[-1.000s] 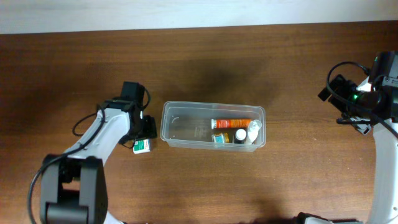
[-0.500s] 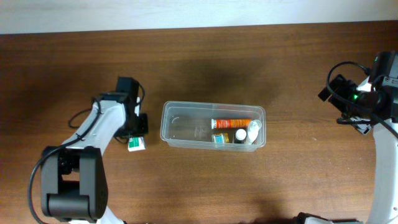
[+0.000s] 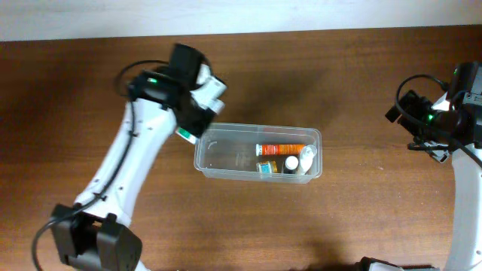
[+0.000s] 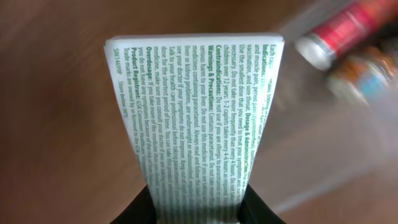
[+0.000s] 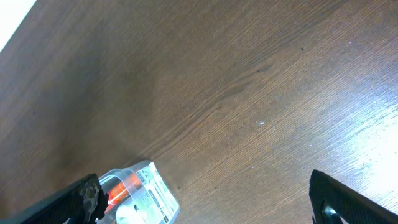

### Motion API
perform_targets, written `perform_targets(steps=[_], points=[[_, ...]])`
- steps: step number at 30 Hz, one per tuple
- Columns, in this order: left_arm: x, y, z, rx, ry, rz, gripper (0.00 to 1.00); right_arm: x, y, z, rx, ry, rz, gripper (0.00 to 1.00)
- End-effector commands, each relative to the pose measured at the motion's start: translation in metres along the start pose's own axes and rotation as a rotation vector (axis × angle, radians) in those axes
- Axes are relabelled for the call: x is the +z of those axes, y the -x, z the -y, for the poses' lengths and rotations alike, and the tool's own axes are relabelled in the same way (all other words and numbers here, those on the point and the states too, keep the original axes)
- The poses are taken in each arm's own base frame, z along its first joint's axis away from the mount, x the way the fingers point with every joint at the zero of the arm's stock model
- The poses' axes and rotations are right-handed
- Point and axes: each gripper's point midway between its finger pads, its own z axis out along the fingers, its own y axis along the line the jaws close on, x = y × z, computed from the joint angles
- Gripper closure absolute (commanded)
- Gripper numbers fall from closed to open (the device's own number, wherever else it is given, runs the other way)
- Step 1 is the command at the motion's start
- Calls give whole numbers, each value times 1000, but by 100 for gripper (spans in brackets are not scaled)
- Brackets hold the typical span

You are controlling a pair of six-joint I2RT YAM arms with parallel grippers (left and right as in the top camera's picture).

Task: Pack container
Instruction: 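Lay the medicine box into the container's left end and release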

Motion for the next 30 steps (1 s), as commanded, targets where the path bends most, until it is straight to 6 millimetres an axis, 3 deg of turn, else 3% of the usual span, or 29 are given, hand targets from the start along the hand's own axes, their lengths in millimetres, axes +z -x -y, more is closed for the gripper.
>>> perform_targets(steps=[1, 2, 7, 12, 13, 14, 17, 22, 24, 29, 30], points=[[1, 6, 41, 462, -70, 9, 80, -2, 3, -1, 10, 6, 8, 1], [5, 7, 58, 617, -100, 12, 76, -2, 3, -1, 10, 6, 8, 1], [36, -11, 74, 858, -160, -41, 67, -2, 3, -1, 10, 7, 8, 2], [68, -18, 75, 900, -195, -92, 67, -2, 3, -1, 10, 6, 8, 1], [74, -17, 74, 899, -194, -96, 61, -2, 3, -1, 10, 6, 8, 2], [79, -13, 73, 900, -186, -89, 0, -2, 3, -1, 10, 6, 8, 1], [76, 1, 67, 890, -133, -48, 0, -2, 3, -1, 10, 6, 8, 2], [32, 38, 54, 742, -22, 70, 0, -2, 3, -1, 10, 6, 8, 1], [-4, 51, 39, 610, 78, 122, 0, -2, 3, -1, 10, 6, 8, 1], [-69, 41, 10, 345, 271, 182, 0, -2, 3, -1, 10, 6, 8, 2], [-90, 34, 5, 282, 311, 206, 0, -2, 3, -1, 10, 6, 8, 1]])
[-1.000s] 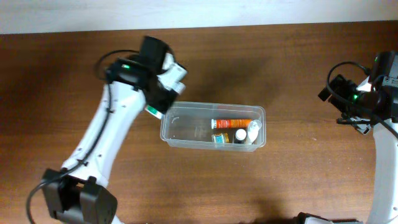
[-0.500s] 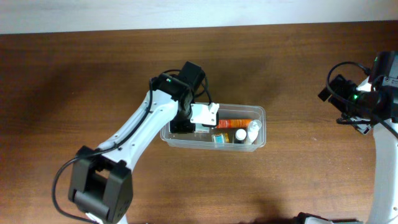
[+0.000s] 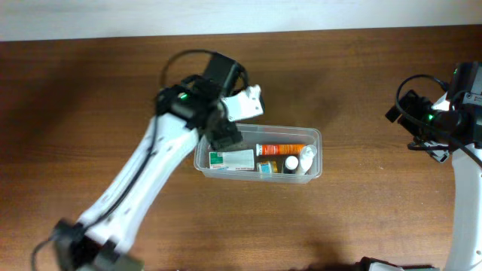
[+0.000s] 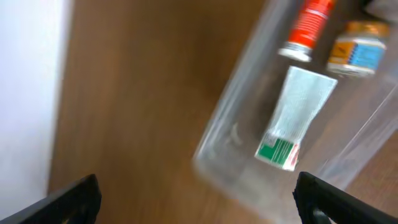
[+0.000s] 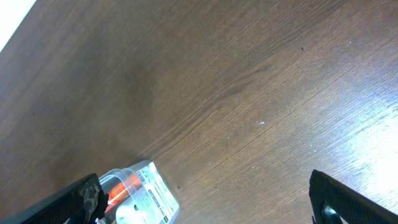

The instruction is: Pack container

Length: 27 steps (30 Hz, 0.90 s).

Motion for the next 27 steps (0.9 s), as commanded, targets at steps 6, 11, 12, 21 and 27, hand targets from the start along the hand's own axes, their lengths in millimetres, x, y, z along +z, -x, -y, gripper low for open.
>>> perform_targets(steps=[6, 11, 12, 21, 27], points=[[-154, -64, -6, -515, 272, 69, 0, -2, 3, -1, 9, 6, 9, 1], [-209, -77, 33, -681, 181, 243, 0, -2, 3, -1, 9, 6, 9, 2], [-220, -83, 38, -734, 191, 277, 0, -2, 3, -1, 9, 6, 9, 1], [-204, -142, 47, -1046, 446, 456, 0, -2, 3, -1, 9, 7, 9, 1], [-154, -148, 46, -1086, 566, 628, 0, -2, 3, -1, 9, 6, 9, 1]])
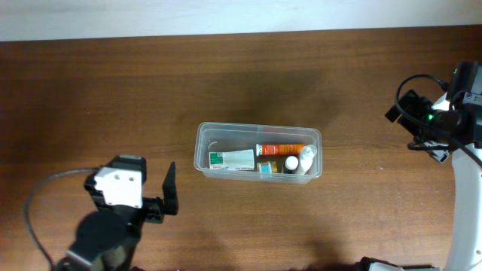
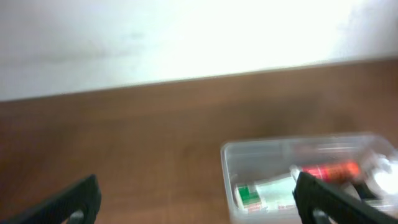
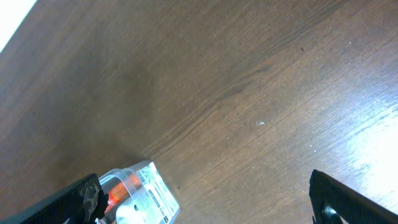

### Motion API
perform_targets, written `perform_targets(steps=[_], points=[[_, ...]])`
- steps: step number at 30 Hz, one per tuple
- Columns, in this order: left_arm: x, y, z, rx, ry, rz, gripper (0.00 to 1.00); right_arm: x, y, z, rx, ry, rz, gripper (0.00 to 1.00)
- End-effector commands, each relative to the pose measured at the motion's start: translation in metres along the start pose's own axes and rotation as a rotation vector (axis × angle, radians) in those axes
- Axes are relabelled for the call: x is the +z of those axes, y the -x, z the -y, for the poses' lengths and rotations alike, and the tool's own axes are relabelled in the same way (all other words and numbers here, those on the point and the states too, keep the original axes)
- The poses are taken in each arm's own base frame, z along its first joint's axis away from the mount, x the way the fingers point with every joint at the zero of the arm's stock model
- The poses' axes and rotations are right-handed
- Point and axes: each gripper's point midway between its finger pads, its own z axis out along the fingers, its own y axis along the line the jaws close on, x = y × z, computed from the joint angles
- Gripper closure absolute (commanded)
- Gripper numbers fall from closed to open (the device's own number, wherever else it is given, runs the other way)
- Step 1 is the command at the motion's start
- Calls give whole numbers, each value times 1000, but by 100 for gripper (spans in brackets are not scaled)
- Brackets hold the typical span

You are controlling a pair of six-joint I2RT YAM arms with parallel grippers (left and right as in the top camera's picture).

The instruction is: Pack container

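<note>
The clear plastic container (image 1: 200,153) sits mid-table and shows in the left wrist view too (image 2: 231,180). Inside lie a white-and-green box (image 1: 232,159), an orange tube (image 1: 280,148), a small yellow-blue jar (image 1: 265,167) and a white bottle (image 1: 306,159). My left gripper (image 2: 196,208) is open and empty, low at the near left, well back from the container and facing it. My right gripper (image 3: 211,208) is open and empty at the far right, with one corner of the container (image 3: 140,193) just in its view.
Brown wooden table (image 1: 90,98) with a white wall strip along its far edge (image 1: 226,15). The left arm's body (image 1: 105,233) fills the near left corner. The right arm and its cables (image 1: 444,120) stand at the right edge.
My left arm has gone from just above the container's left end to the near left of the table, still open. The box stays in the container. The right arm has not moved.
First my left gripper was shut on the white-and-green box at the container's left end. Then it was open above the container with the box lying inside. Now it is pulled back, empty, and the box rests beside the tube.
</note>
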Motion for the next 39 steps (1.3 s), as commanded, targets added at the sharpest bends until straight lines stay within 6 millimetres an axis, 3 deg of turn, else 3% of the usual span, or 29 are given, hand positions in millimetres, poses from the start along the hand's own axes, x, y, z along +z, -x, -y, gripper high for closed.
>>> perform_targets(steps=[1, 5, 8, 11, 14, 16, 20, 26, 29, 39], points=[[20, -29, -6, -7, 58, 14, 0, -2, 3, -1, 10, 6, 8, 1], [53, -68, 2, 15, 63, -32, 0, -2, 3, -1, 10, 6, 8, 1], [71, -81, 8, 3, 60, -7, 0, -2, 3, -1, 10, 6, 8, 1], [78, -85, 10, 4, 60, -7, 0, -2, 3, -1, 10, 6, 8, 2], [78, -88, 11, 7, 53, -16, 0, -2, 3, -1, 10, 6, 8, 1], [71, -79, 7, -13, 60, 25, 0, -2, 3, -1, 10, 6, 8, 1], [49, -75, -27, -73, 129, 72, 0, -2, 3, -1, 10, 6, 8, 2], [30, -93, -67, -144, 240, 107, 0, -2, 3, -1, 10, 6, 8, 1], [29, -111, -76, -162, 272, 132, 0, -2, 3, -1, 10, 6, 8, 1], [50, -159, -75, -165, 258, 82, 0, -2, 3, -1, 10, 6, 8, 1]])
